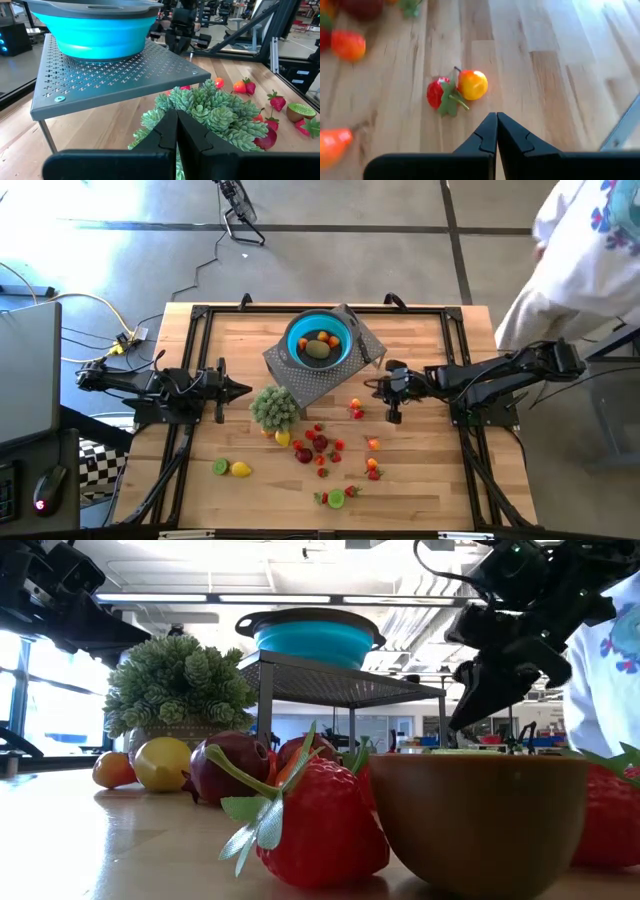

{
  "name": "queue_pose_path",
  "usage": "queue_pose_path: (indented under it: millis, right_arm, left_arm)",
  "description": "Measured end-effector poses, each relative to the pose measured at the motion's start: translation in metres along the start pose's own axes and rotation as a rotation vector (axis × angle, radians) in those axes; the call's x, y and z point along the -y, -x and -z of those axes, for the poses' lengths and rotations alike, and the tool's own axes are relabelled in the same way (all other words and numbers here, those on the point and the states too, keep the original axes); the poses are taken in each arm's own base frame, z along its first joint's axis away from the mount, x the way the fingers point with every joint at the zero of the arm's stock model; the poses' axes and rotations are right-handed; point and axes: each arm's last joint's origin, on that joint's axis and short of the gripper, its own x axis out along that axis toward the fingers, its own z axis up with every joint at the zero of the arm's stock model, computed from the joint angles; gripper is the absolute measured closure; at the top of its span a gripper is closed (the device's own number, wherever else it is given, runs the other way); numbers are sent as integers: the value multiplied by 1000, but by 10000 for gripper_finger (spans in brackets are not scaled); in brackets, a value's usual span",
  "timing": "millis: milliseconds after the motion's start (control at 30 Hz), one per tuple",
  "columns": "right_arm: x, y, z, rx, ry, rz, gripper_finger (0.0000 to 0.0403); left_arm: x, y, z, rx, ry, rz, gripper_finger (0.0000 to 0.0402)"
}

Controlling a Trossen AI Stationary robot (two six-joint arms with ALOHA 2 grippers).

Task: Pick & Place Fruit
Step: Put the strawberry into the blue strainer bowl on the shelf

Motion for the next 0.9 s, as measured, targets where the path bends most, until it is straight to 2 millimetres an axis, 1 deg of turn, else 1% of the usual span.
queue_pose_path:
  millis: [100, 233, 467, 533, 600, 667, 900]
  right_arm:
    - [-1, -2, 0, 1, 100, -21, 400]
    - [-1, -5, 1, -3, 176, -26, 400]
    - [-2, -13, 2, -14, 198, -24, 399]
    - [-2, -13, 3, -17, 198, -25, 391]
    - [-2, -13, 3, -16, 198, -27, 375]
    - [-2, -13, 3, -17, 198, -27, 351]
    - [-2, -13, 3, -15, 224, -38, 245]
  left_arm:
    - [0, 0, 0, 0, 0, 0, 401]
    - [0, 0, 0, 0, 0, 0, 401]
    - [0, 0, 0, 1, 0, 0, 401]
    - [0, 0, 0, 0, 0, 0, 401]
    - [0, 0, 0, 0, 0, 0, 401]
    - [0, 0, 0, 2, 1, 0, 401]
    - [0, 0, 0, 3, 1, 0, 401]
